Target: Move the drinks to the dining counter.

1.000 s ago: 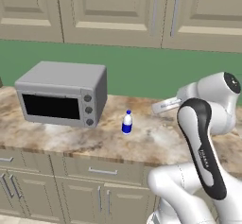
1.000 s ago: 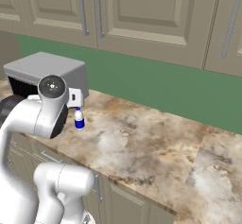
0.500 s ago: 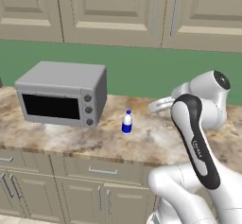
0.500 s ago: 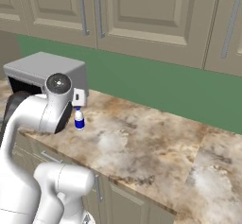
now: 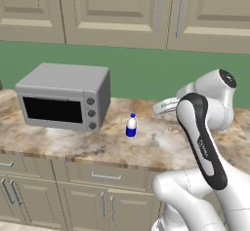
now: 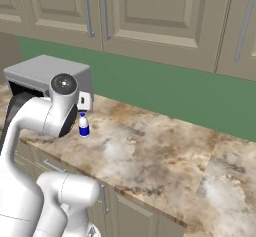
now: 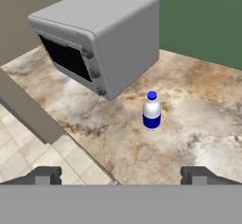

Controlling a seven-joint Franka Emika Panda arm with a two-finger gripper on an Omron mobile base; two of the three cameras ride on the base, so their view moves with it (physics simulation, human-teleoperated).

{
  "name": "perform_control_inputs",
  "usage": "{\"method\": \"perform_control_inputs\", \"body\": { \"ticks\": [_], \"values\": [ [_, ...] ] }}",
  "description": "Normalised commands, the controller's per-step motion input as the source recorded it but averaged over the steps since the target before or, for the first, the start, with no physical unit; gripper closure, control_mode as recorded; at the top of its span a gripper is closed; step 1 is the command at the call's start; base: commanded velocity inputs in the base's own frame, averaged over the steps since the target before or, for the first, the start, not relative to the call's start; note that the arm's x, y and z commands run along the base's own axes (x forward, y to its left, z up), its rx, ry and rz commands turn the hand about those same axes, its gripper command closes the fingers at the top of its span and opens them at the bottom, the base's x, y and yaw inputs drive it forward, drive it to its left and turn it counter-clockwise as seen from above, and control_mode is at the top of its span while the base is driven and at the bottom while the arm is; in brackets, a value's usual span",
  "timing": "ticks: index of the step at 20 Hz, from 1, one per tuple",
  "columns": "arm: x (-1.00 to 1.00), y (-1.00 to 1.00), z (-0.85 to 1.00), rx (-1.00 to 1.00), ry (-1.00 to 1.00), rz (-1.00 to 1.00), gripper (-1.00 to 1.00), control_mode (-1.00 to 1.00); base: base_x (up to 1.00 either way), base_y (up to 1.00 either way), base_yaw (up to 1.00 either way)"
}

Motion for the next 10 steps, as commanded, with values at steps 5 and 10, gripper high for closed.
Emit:
{"method": "perform_control_inputs", "body": {
  "ticks": [5,10],
  "values": [
    [0.0,0.0,-0.1,0.0,0.0,0.0,-1.0,-1.0,0.0,0.0,0.0],
    [0.0,0.11,-0.09,0.0,0.0,0.01,-1.0,-1.0,0.0,0.0,0.0]
  ]
}}
